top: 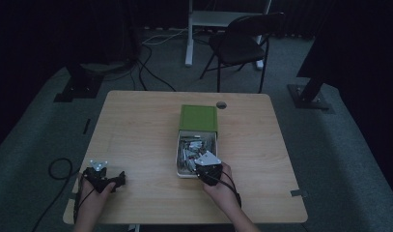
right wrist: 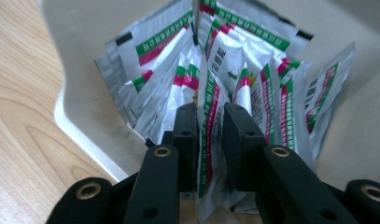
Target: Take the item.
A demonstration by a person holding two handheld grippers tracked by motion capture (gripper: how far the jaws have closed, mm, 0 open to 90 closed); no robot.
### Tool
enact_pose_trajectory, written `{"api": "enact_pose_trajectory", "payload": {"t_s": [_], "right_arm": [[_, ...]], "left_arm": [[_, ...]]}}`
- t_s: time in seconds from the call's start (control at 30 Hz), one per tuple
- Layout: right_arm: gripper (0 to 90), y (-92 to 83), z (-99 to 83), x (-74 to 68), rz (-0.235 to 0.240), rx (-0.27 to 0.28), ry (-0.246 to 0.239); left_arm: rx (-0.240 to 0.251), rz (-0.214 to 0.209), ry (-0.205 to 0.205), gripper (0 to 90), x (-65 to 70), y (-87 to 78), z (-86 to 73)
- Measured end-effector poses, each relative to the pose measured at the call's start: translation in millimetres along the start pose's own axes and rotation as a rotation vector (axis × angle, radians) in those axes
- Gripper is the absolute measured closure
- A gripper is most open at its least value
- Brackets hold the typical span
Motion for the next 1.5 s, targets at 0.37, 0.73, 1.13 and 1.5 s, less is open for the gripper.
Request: {"api": "enact_pose_trajectory", "payload": {"t_s": [0.37,0.73,1.13,1.5], "right_arm": [[86.2,0.8,-2.1,4.4,-0.032,-0.013,-0.005],[86.8,-13.1,8.0,11.6,0.014,0.026,0.035],[87.0,-26.0,20.9,11.7,0.047,0.071,0.051],[87.0,-42.4,38.2,24.4,0.041,0.129,0.08]], "left_arm": [[0.0,0.0,0.0,0.9,0.0,0.0,0.0],[0.0,0.0,0.0,0.9,0.0,0.0,0.0],[0.0,0.0,0.0,0.9,0.0,0.0,0.0],[0.0,0.0,0.0,0.9,0.0,0.0,0.0]]}}
Point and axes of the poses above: each handheld gripper's, and its own axes: y roughly forward along the jaws, z roughly out of its top, x roughly to its right, the point moved 6 cm from there along y, roughly forward along the jaws, and after that the axes turned 4 degrees about -y, right-handed, at the moved point
